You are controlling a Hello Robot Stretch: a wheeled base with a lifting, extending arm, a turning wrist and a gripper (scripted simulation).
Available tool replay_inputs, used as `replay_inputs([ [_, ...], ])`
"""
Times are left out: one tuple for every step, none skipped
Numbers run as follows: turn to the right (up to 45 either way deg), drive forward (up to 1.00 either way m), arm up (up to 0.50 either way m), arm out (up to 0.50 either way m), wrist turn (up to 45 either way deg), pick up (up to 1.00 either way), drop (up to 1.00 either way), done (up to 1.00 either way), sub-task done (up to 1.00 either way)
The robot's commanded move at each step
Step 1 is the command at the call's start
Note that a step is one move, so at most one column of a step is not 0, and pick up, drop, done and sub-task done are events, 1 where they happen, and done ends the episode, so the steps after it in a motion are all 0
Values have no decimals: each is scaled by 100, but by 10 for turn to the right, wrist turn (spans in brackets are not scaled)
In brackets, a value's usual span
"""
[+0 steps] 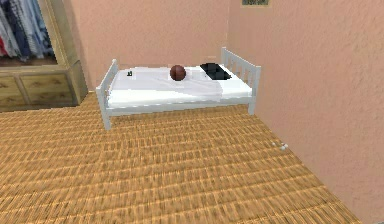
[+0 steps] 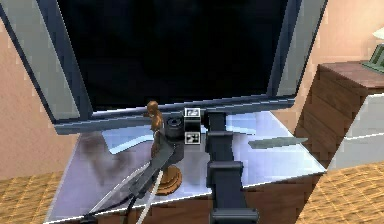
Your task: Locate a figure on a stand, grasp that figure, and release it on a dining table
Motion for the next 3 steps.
replay_inputs([
  [0,0,0,0,450,0,0,0,0],
  [0,0,0,0,450,0,0,0,0],
  [0,0,0,0,90,0,0,0,0],
])
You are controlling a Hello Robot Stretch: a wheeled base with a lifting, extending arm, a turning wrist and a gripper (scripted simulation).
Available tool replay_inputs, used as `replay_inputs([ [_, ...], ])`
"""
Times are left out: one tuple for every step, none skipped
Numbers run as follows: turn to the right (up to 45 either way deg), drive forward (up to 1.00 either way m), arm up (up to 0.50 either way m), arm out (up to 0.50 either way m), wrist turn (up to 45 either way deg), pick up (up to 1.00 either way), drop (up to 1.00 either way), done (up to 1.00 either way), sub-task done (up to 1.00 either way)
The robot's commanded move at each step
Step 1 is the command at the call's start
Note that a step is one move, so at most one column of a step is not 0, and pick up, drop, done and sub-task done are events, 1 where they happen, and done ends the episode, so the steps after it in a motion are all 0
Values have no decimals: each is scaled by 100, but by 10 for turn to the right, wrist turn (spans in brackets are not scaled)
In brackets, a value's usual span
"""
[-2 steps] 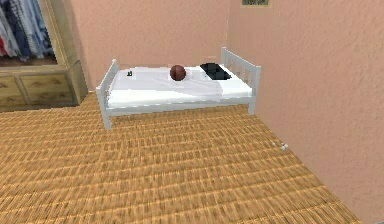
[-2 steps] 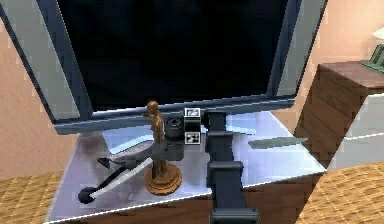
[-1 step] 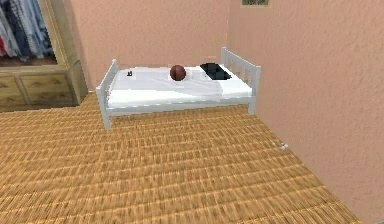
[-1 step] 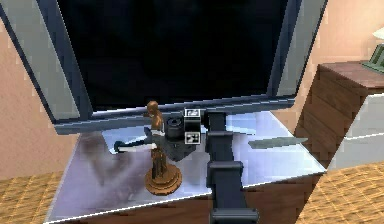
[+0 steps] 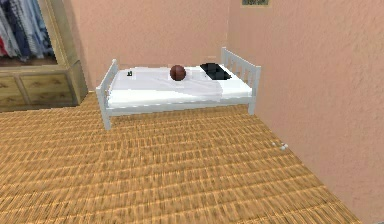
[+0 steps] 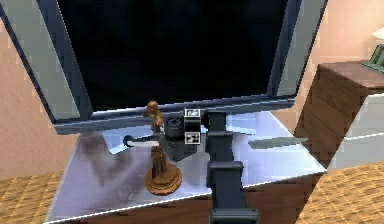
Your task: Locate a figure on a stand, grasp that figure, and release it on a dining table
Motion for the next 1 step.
replay_inputs([
  [0,0,0,0,0,100,0,0,0],
])
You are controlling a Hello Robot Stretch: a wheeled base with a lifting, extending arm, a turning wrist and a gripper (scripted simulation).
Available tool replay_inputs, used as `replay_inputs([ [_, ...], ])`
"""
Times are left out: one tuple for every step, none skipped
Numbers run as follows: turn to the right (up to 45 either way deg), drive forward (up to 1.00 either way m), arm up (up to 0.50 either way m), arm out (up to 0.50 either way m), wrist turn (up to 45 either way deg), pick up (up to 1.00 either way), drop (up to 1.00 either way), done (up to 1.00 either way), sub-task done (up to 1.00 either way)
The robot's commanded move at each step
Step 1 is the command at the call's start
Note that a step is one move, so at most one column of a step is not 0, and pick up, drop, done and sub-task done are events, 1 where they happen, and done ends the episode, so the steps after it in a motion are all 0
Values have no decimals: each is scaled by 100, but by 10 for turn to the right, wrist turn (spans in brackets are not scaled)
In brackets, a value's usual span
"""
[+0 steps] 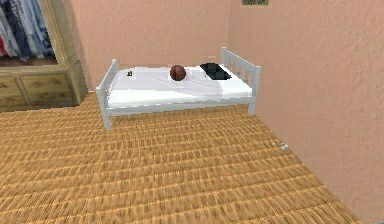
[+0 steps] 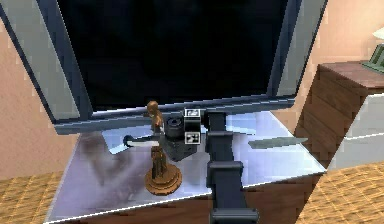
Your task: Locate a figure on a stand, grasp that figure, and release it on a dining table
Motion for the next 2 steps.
replay_inputs([
  [0,0,10,0,0,0,0,0,0],
  [0,0,0,0,-450,0,0,0,0],
])
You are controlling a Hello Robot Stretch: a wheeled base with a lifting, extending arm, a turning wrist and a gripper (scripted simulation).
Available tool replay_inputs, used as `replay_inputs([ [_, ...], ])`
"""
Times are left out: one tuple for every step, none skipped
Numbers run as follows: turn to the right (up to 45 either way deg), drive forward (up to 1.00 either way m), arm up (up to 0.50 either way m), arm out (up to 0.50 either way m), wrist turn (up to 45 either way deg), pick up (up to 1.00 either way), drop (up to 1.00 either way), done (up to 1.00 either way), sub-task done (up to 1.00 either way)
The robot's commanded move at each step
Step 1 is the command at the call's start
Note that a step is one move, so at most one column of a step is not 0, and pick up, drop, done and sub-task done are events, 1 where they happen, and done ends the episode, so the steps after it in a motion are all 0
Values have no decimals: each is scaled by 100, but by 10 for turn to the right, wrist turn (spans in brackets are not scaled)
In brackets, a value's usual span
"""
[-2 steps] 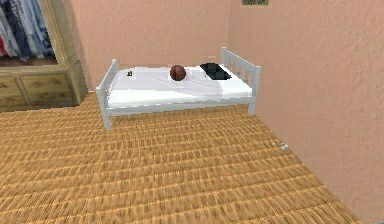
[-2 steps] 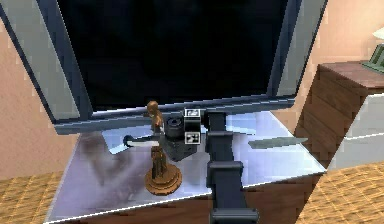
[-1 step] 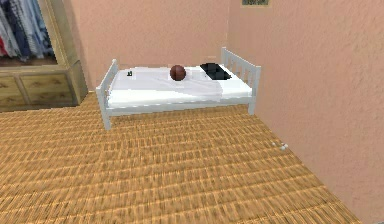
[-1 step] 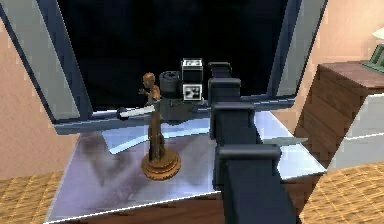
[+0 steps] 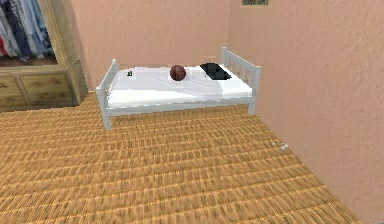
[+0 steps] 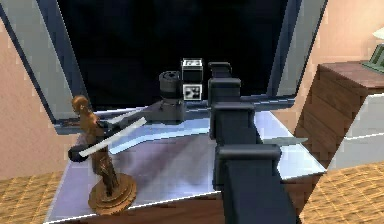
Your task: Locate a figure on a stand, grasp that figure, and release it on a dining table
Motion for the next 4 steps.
replay_inputs([
  [0,0,0,0,-450,0,0,0,0],
  [0,0,0,0,-30,0,0,0,0],
  [0,0,0,-22,0,0,0,0,0],
  [-450,0,0,0,0,0,0,0,0],
])
